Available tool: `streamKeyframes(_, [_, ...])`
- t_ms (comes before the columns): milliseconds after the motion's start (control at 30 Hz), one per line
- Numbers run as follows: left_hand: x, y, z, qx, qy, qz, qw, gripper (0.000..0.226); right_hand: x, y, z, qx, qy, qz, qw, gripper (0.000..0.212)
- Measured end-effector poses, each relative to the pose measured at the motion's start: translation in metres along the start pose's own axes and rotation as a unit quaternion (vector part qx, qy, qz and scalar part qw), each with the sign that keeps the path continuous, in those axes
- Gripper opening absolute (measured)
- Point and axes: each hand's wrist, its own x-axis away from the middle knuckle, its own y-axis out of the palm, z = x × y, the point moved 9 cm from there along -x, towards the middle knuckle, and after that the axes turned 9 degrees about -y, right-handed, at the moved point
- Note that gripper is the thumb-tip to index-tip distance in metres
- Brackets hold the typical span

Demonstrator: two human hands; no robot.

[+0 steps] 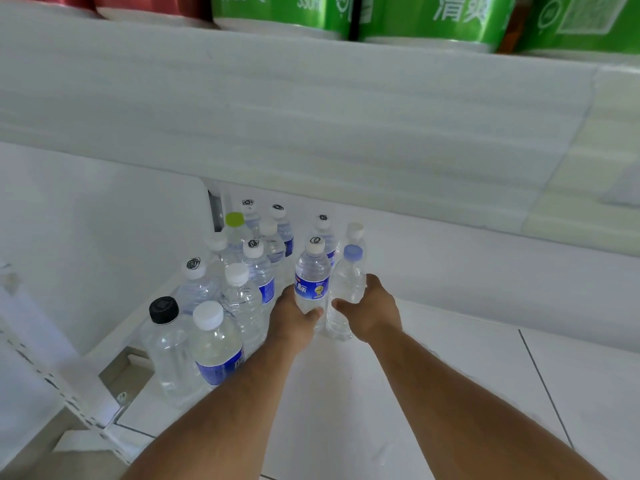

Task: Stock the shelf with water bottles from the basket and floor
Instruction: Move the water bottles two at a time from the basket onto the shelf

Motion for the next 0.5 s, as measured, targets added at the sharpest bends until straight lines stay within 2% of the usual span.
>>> streamKeyframes(367, [-0.004,0.005,0.003,-0.022,-0.012,-0.038,0.999,0.063,0.001,0.0,0.0,-0.033,0.001,-0.004,0.999,0.064])
streamKeyframes(500, [0.008,0.007,-0.001,-0.047,-0.04,-0.048,0.997,0.079,0.005,-0.001,0.002,-0.013,0.014,-0.024,1.0,0.075])
